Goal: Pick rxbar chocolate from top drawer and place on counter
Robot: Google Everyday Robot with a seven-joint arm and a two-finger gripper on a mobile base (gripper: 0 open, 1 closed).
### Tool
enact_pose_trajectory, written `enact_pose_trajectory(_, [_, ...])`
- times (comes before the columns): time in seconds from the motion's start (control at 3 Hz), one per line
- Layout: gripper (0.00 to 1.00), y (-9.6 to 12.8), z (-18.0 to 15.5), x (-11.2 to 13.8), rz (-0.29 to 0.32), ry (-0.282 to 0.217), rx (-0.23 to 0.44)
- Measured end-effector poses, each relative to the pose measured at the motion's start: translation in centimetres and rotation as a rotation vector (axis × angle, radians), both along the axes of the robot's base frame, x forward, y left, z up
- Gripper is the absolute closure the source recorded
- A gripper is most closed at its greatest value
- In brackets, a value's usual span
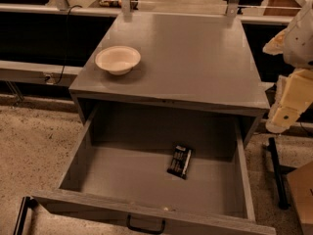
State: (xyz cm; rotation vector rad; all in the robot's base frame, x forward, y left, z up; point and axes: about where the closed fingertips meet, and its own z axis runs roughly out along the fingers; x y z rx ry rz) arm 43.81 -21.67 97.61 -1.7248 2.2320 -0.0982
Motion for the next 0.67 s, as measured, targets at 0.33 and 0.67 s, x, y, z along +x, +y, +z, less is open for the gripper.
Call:
enact_pose_trajectory(0.33, [0.0,0.0,0.0,0.0,0.0,0.0,0.0])
enact_pose_trajectory(0.67, [0.0,0.9,-2.4,0.4,0.011,-0.02,0.019])
